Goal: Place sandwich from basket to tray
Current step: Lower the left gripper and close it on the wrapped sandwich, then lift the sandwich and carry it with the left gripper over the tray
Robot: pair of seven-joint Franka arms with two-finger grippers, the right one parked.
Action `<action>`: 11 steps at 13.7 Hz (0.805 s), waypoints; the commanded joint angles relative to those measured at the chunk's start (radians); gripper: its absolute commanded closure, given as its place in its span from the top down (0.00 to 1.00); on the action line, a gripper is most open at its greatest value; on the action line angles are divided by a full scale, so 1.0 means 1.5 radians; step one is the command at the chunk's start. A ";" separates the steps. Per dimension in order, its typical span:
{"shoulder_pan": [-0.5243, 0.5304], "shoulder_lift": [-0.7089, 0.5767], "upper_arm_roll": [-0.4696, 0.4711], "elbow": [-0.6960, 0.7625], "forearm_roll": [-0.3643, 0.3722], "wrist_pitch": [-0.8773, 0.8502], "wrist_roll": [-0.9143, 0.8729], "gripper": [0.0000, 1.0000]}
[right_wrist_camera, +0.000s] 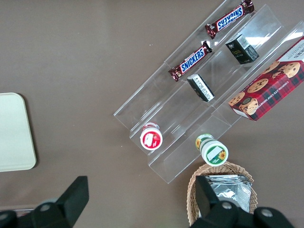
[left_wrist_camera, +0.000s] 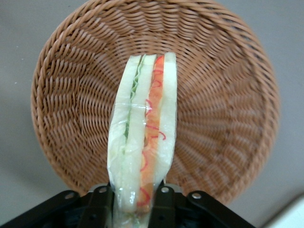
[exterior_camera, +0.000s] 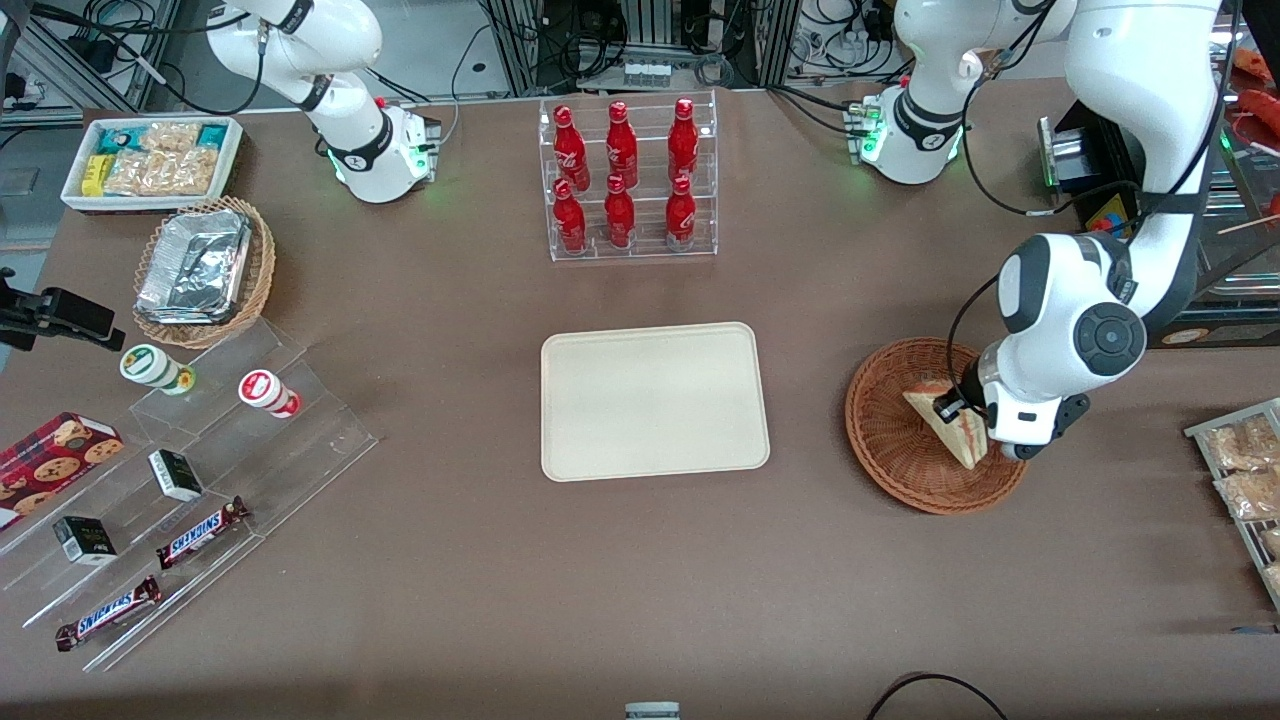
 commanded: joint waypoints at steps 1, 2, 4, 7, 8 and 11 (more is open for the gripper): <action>-0.054 -0.004 -0.001 0.051 0.004 -0.072 0.023 0.00; -0.068 -0.005 -0.002 0.062 0.004 -0.091 0.042 0.00; -0.109 0.004 -0.006 0.081 0.000 -0.106 0.051 0.00; -0.199 0.039 -0.006 0.105 -0.007 -0.088 0.039 0.00; -0.229 0.058 -0.006 0.125 -0.008 -0.087 0.032 0.00; -0.298 0.126 -0.006 0.209 -0.008 -0.087 -0.018 0.00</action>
